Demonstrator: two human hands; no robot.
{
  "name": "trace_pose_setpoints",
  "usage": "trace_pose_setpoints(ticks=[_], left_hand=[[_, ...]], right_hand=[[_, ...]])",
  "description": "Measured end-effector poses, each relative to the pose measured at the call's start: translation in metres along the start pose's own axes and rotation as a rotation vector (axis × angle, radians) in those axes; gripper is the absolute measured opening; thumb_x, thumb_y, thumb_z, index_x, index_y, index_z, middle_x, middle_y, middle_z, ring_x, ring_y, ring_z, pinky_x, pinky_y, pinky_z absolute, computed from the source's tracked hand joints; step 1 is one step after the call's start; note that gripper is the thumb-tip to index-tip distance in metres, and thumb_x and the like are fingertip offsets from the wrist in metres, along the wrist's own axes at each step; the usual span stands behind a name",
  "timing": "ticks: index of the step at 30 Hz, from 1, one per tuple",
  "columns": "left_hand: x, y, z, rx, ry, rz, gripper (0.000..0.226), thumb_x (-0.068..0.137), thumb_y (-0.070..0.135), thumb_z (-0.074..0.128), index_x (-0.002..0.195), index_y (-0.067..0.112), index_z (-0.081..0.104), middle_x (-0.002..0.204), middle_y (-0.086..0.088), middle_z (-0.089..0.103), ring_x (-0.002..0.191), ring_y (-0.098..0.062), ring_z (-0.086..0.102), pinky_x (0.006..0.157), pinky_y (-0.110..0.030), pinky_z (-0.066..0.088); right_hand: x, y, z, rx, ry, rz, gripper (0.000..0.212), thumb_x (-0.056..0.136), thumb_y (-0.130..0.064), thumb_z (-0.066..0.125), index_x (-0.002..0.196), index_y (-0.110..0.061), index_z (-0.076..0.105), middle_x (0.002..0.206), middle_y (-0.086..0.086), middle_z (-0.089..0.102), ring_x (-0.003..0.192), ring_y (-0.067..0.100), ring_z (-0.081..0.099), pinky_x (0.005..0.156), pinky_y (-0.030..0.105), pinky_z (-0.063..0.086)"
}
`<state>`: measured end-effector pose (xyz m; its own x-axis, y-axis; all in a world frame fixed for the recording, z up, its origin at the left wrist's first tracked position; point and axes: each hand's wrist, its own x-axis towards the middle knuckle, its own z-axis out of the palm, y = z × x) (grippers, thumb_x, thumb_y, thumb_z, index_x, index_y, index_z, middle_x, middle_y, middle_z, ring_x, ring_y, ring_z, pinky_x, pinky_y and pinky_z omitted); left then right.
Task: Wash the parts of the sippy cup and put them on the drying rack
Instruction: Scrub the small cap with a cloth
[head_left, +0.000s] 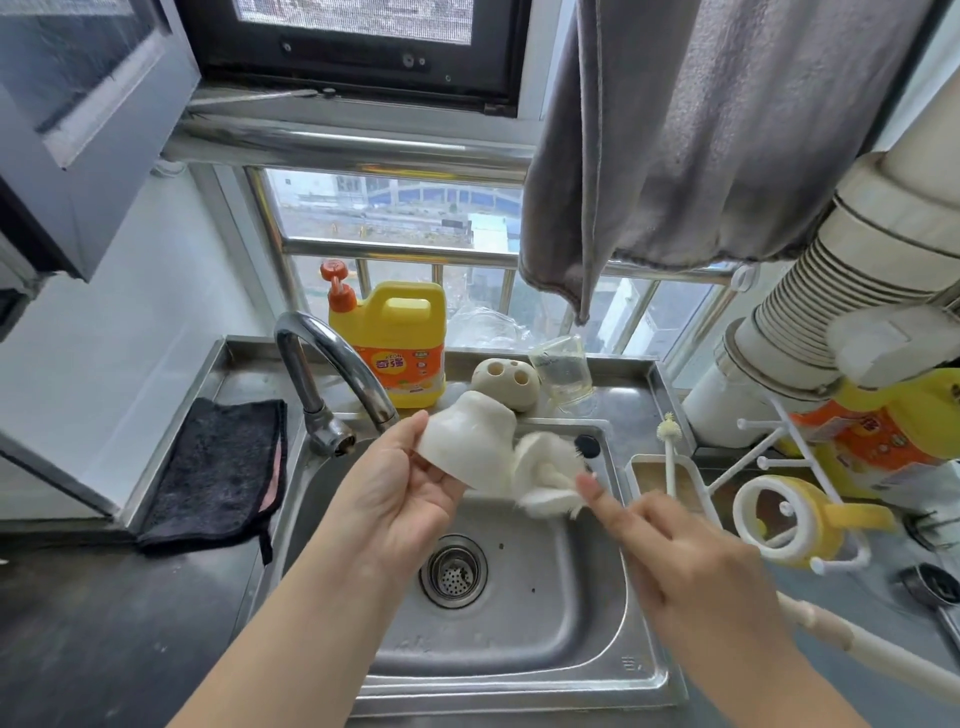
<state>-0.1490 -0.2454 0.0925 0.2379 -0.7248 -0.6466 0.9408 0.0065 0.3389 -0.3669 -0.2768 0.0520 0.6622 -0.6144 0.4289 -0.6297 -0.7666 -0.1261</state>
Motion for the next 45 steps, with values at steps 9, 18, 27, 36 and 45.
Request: trace_pose_setpoints(ticks=[9,18,27,36,45], left_hand=[[-0.006,-0.009,0.003,0.092,-0.113,0.005,0.026,0.079,0.014,0.065,0.105,0.007,0.064,0.094,-0.013,0.073,0.086,-0.022,0.069,0.054,-0.031,0.059],[-0.006,-0.015,-0.001,0.158,-0.153,-0.074,0.021,0.084,0.011,0.060,0.101,-0.002,0.063,0.084,-0.019,0.068,0.064,-0.024,0.068,0.048,-0.036,0.058],[-0.006,-0.012,0.002,0.067,-0.127,-0.043,0.025,0.093,0.012,0.052,0.112,-0.002,0.060,0.093,-0.018,0.072,0.069,-0.024,0.071,0.044,-0.035,0.056],[-0.002,-0.005,0.002,0.010,-0.106,-0.015,0.034,0.095,0.012,0.050,0.126,-0.002,0.053,0.109,-0.019,0.069,0.087,-0.023,0.069,0.057,-0.038,0.059],[0.001,0.002,-0.002,0.008,-0.075,-0.021,0.015,0.095,0.012,0.050,0.102,0.001,0.058,0.085,-0.015,0.072,0.081,-0.024,0.068,0.053,-0.040,0.058]], right_hand=[[0.010,-0.006,0.003,0.116,0.013,0.124,0.052,0.088,-0.023,0.046,0.139,-0.033,0.041,0.071,-0.008,0.052,0.051,0.010,0.044,0.041,0.020,0.037],[0.015,-0.034,0.006,0.104,0.081,-0.061,0.049,0.091,-0.013,0.045,0.138,-0.029,0.042,0.069,-0.005,0.050,0.049,0.010,0.041,0.042,0.023,0.037],[0.021,-0.019,0.001,0.109,0.070,0.093,0.054,0.087,-0.019,0.049,0.139,-0.031,0.040,0.071,-0.007,0.052,0.051,0.009,0.042,0.044,0.023,0.039],[0.009,-0.010,0.000,0.129,0.015,0.145,0.056,0.087,-0.021,0.045,0.141,-0.036,0.037,0.072,-0.009,0.053,0.050,0.011,0.047,0.042,0.025,0.043],[0.000,-0.020,0.004,0.112,0.025,0.030,0.052,0.088,-0.018,0.045,0.137,-0.032,0.041,0.069,-0.008,0.054,0.049,0.007,0.041,0.043,0.020,0.036]])
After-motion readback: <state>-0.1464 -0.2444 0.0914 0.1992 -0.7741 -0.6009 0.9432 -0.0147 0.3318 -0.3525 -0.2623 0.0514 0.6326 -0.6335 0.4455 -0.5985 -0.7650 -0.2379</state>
